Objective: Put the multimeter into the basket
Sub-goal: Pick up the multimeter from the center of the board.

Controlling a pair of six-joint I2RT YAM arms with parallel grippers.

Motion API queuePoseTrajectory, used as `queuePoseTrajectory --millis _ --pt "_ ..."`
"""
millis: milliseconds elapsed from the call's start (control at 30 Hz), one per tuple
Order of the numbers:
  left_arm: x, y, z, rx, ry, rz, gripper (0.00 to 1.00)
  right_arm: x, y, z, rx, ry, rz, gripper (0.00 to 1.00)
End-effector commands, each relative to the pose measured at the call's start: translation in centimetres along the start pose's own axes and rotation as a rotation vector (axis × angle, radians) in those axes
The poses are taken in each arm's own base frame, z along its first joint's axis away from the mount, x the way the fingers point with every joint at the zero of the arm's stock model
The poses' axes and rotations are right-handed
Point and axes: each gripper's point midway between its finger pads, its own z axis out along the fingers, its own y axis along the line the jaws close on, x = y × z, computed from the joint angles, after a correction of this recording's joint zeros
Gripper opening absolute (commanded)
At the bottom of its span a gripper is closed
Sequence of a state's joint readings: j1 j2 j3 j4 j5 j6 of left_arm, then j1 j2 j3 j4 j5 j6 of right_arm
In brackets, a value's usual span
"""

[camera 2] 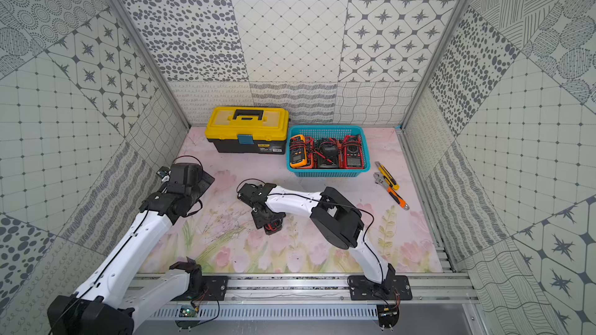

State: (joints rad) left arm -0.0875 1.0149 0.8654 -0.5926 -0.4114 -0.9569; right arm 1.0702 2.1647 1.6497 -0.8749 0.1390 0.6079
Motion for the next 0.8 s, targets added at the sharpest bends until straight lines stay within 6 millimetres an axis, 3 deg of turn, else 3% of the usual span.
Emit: queuePoseTrajectory --millis 0,133,267,433,633,767 --pt "-0.3 -0.3 0.2 0.009 -0.012 -0.006 0.99 0.6 -1.3 -0.5 0.02 0.012 -0.018 0.25" --pt "-0.1 -0.4 0.7 -0.001 -0.003 0.007 0.99 -0.5 -0.8 -2.6 -0.022 -0.043 -0.048 0.14" --pt "0.1 -0.8 0.9 0.012 0.011 0.025 0.99 -2.1 -1.2 -6.1 -0.034 -0.138 -0.063 0.1" --pt "0.0 -1.1 0.8 0.028 0.008 0.035 0.99 -4.4 -3.6 -11.1 -0.063 -0.243 -0.018 0.05" --pt "0.0 -1.3 0.9 0.035 0.011 0.042 0.99 -6.5 -9.7 -17.3 -0.03 -0.369 0.069 0.05" --pt "0.0 -1.5 1.0 0.045 0.012 0.044 0.99 -7.9 -16.3 -21.2 0.058 -0.458 0.144 0.05"
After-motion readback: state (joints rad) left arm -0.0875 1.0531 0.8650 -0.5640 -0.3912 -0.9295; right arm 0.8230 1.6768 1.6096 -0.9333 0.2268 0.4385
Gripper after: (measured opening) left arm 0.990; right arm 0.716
